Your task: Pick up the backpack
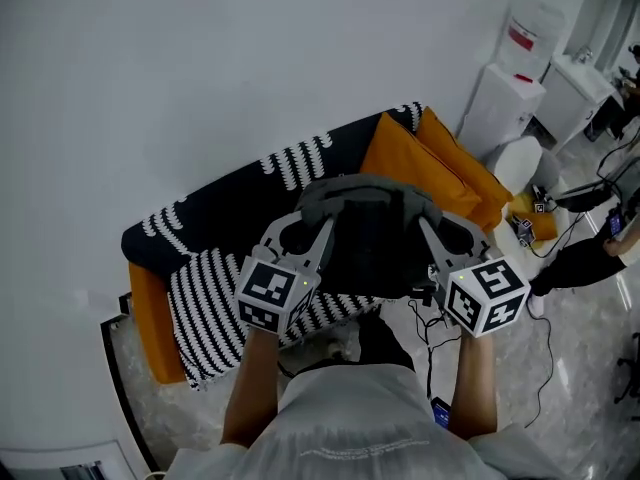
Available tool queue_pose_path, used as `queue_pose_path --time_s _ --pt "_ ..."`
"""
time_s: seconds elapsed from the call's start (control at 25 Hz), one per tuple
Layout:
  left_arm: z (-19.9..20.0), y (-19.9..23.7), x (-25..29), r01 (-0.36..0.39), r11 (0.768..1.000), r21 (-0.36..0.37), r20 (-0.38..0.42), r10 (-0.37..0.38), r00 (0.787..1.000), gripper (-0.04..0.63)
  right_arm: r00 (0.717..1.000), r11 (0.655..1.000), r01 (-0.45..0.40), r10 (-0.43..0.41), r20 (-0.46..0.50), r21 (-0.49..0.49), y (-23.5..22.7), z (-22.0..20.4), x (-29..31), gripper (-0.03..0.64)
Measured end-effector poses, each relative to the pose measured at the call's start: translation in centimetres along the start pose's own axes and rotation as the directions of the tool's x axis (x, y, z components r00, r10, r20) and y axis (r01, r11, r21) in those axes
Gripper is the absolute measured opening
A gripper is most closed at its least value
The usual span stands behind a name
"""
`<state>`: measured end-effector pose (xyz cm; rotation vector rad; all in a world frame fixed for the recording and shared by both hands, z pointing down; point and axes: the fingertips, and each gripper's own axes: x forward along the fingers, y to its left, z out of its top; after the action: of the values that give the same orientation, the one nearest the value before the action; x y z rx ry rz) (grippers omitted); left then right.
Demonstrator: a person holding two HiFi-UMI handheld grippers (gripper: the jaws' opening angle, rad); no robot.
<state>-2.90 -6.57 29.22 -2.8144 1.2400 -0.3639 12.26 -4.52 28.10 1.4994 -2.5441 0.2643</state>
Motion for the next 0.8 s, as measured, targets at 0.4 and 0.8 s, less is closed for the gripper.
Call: queue_pose_path --time_s 0.4,0.8 --pt "1.0 -1.8 -2.9 0.0 0.998 0.058 0.02 -0.001 1.0 0.058 1.0 0.999 -0.003 0.003 0.012 -0.043 2.0 0.3 -2.7 0.035" --pt "0.8 -2.8 -2.7 0.008 0.998 0.06 0.002 -0.008 1.0 0.058 1.0 0.999 -0.025 0.025 0.0 -0.024 1.1 0.1 -2.9 0.035"
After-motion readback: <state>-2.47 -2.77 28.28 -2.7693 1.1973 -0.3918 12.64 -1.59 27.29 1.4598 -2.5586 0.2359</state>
